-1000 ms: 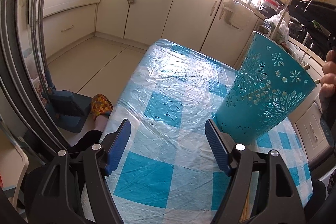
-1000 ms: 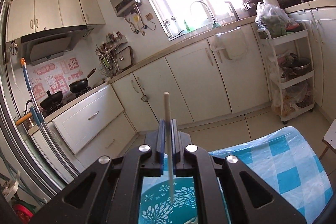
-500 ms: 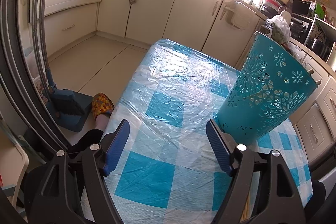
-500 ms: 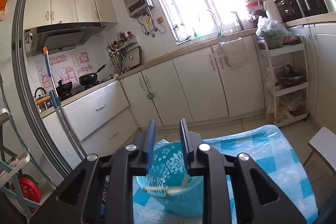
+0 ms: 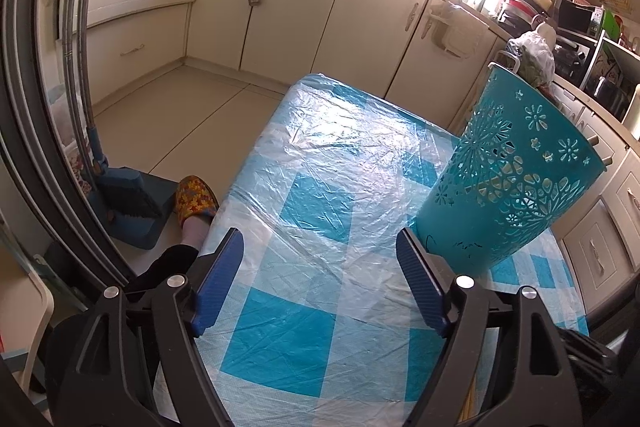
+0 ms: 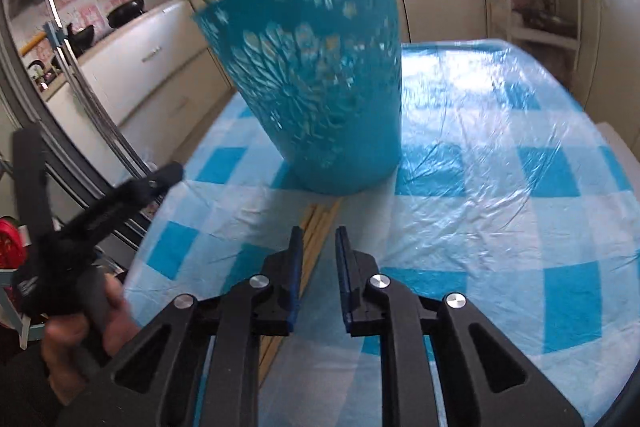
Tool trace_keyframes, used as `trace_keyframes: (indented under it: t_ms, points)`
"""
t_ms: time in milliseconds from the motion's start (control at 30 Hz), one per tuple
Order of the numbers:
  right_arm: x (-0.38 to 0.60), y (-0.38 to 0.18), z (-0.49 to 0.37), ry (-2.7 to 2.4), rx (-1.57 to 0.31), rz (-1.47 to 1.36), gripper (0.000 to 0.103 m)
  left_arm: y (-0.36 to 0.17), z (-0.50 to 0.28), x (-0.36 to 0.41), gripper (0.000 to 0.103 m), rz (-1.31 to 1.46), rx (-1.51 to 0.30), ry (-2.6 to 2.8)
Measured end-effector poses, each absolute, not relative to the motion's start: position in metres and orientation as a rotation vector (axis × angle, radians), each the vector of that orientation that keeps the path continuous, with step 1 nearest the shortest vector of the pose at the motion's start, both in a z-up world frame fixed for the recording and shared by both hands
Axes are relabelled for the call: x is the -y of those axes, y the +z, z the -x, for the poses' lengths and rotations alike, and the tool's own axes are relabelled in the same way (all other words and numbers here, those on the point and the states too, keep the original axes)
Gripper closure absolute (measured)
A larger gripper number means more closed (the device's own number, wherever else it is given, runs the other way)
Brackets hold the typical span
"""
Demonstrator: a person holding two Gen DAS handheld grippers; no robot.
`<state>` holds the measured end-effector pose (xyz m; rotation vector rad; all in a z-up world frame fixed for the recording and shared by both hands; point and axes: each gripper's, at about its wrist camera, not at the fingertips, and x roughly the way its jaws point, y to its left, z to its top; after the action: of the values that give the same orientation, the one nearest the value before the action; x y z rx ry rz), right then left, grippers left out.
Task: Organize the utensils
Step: 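Bring the open right tool back down toward a loose stick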
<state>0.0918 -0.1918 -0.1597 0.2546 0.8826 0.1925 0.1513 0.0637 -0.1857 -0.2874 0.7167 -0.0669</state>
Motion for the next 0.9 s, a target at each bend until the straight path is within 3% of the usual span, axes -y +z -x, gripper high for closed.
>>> trace_keyframes:
  t_ms: [533, 900]
  points:
    - [0.164, -0.175, -0.102, 0.179, -0.938, -0.075, 0.088, -0.187, -0.152, -0.063, 0.024, 0.293, -0.720, -0.074]
    - [0.206, -0.176, -0.074, 0.198, -0.953, -0.006, 0.092, -0.188, -0.155, -0.058, 0.024, 0.272, -0.739, -0.078]
